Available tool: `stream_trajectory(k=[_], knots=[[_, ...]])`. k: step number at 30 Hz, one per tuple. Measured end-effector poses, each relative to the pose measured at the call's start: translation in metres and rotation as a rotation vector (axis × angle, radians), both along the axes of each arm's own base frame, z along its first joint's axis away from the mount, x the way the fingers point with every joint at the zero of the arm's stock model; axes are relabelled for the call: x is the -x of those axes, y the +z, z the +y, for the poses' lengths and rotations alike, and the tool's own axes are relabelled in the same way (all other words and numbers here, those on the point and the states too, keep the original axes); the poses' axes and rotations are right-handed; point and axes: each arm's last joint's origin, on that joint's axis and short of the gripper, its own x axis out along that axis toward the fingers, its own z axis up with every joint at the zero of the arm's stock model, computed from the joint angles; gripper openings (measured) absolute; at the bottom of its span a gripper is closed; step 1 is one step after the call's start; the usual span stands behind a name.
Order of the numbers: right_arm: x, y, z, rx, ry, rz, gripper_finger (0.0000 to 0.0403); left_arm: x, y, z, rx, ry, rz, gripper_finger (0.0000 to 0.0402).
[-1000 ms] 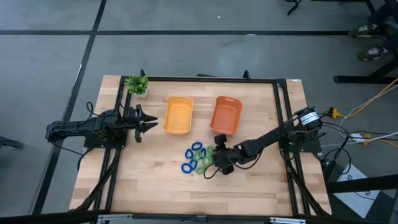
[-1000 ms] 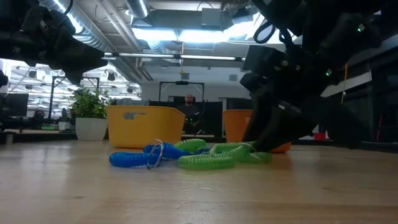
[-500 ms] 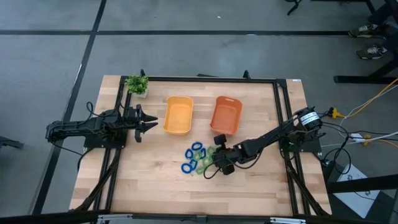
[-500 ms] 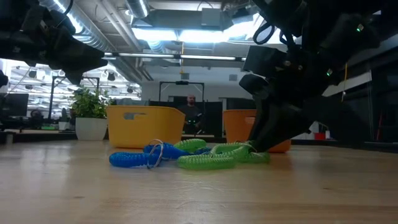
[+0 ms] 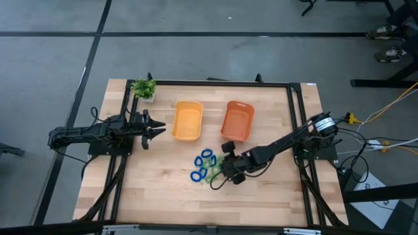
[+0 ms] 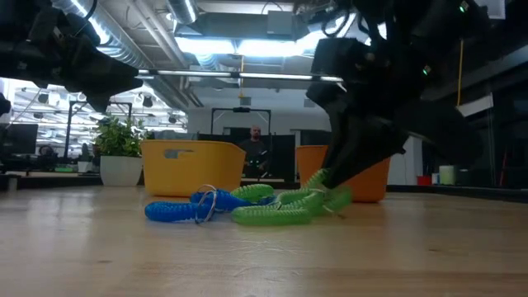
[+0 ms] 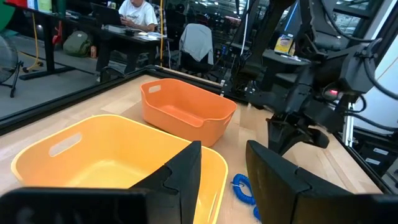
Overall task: Sort spring keychains
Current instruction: Put the green spring keychain into the orange bin
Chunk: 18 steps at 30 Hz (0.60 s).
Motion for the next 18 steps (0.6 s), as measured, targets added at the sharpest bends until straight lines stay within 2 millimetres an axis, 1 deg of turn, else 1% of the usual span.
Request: stream_trajectory(k=[5, 13, 18], knots=[[-0.004, 0.009, 0.002, 0.01, 0.012, 0.005, 0.0043, 0.0, 0.0, 0.0, 0.0, 0.0, 0.0, 0.0123], [-0.009, 0.017, 0.005, -0.034, 0.039, -0.005, 0.003, 0.0, 0.0, 0.0, 0.0, 0.0, 0.0, 0.0123], [-0.012, 0.026, 0.006, -0.014, 0.059, 0.016, 0.0038, 0.0, 0.0, 0.0, 0.0, 0.0, 0.0, 0.0123]])
